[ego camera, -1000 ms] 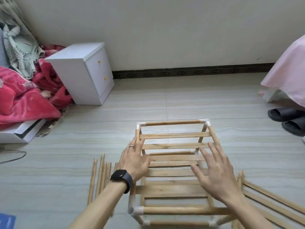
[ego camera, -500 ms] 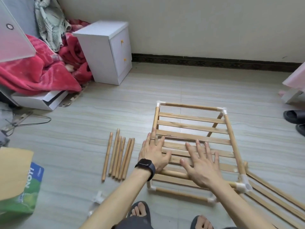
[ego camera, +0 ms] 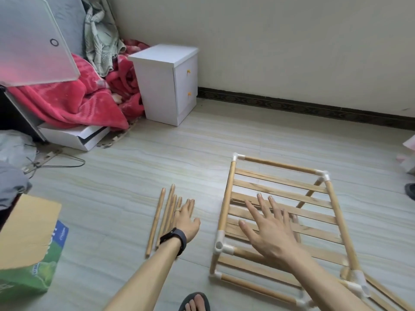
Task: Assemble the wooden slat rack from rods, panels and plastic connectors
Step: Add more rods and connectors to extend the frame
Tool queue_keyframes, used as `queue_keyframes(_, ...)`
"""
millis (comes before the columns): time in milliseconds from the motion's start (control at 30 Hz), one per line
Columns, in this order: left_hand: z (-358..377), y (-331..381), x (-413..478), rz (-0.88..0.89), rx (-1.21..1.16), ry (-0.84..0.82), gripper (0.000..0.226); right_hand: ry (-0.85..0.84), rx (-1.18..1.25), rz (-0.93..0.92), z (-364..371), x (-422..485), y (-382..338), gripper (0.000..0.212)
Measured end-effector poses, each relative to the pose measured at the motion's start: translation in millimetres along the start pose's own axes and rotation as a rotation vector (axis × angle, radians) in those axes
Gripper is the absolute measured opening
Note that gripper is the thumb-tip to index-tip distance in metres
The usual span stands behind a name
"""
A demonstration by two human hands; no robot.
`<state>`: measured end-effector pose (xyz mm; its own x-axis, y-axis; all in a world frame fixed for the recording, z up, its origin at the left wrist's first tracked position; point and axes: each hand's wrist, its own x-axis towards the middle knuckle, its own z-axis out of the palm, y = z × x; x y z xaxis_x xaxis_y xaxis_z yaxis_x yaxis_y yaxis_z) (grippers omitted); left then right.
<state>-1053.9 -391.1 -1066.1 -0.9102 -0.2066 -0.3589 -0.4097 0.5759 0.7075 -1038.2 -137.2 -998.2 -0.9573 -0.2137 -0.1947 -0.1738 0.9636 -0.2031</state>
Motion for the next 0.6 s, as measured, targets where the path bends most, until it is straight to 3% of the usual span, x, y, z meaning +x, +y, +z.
queue_keyframes(167,-7.5,-51.4,33.4,-0.199,0.344,-0.079,0.059,-0.003,-0.058,-0.096,-5.8,60.6,-27.7,0.078)
queue_keyframes(467,46.4,-97.9,74.7,-0.108,0.898,-0.172,0.038,0.102,-0.053,-0.087,27.3,82.4,-40.3,0.062)
queue_keyframes(600,65.4,-110.6,78.4,-0.174,0.97,-0.201,0.039,0.107,-0.027,-0.079,28.0,79.9,-44.0,0.059)
